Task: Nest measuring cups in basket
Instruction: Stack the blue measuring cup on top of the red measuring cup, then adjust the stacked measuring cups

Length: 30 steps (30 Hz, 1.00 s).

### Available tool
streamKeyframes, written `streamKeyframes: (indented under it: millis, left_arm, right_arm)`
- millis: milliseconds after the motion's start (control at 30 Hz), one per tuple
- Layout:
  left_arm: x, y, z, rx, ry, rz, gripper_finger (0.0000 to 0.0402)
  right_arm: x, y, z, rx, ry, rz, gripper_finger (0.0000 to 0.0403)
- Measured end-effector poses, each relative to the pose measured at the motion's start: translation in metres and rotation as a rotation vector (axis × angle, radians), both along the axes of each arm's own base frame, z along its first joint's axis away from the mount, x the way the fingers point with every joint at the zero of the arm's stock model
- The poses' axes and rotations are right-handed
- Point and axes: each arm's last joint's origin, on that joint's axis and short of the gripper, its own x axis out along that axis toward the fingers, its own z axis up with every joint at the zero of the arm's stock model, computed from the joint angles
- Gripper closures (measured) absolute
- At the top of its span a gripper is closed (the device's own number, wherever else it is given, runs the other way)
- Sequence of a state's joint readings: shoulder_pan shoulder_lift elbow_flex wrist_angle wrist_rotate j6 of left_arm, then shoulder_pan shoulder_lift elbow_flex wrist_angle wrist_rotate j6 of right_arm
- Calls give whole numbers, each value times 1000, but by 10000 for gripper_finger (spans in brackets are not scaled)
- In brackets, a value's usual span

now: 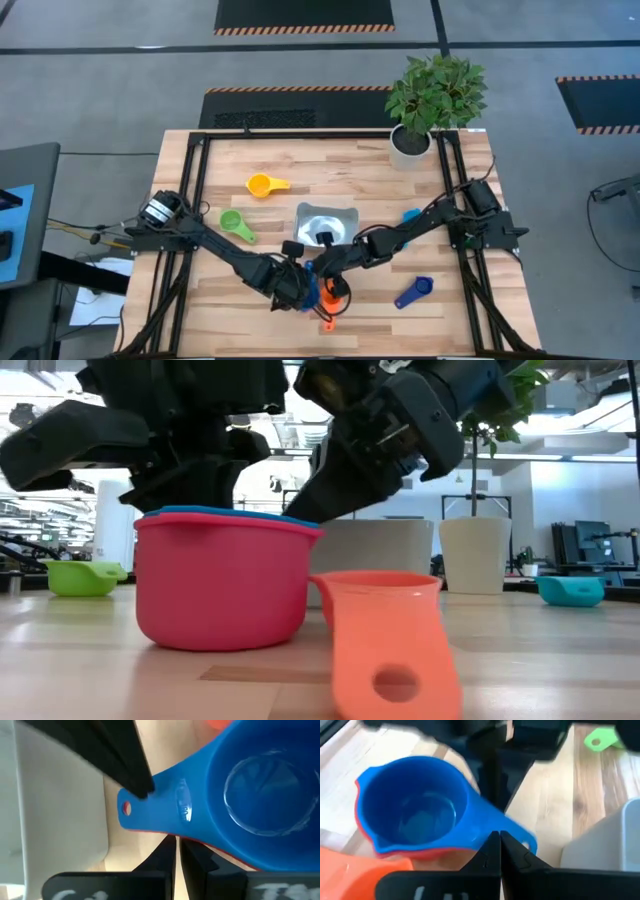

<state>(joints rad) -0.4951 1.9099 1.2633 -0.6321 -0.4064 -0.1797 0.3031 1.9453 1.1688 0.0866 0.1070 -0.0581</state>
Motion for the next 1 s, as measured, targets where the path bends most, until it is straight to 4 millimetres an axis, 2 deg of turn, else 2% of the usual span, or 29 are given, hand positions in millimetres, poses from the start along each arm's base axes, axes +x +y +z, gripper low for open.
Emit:
streamKeyframes:
  millis: [133, 267, 433, 567, 667, 767, 1000]
  left_arm:
    - [-2, 3, -1, 8, 27, 16, 388]
    - [-14, 5, 3, 33, 156, 76, 388]
    - [-21, 0, 24, 93, 219, 133, 388]
    - [-13, -6, 45, 145, 139, 114, 388]
    - [-1, -10, 60, 126, 16, 123, 388]
    - [15, -10, 66, 37, -71, 107, 385]
    - [34, -13, 70, -63, -113, -191, 339]
  right_arm:
    - [-2, 0, -3, -28, 30, -17, 394]
    - [-10, 8, 2, -100, 34, -63, 393]
    - [-20, 19, 12, -106, 41, -83, 393]
    - [-37, 20, 23, -111, -5, -121, 391]
    - [-56, 11, 34, -67, -45, -146, 391]
    - [-82, 0, 45, -14, -87, -171, 391]
    - [-143, -25, 66, 140, -218, -208, 386]
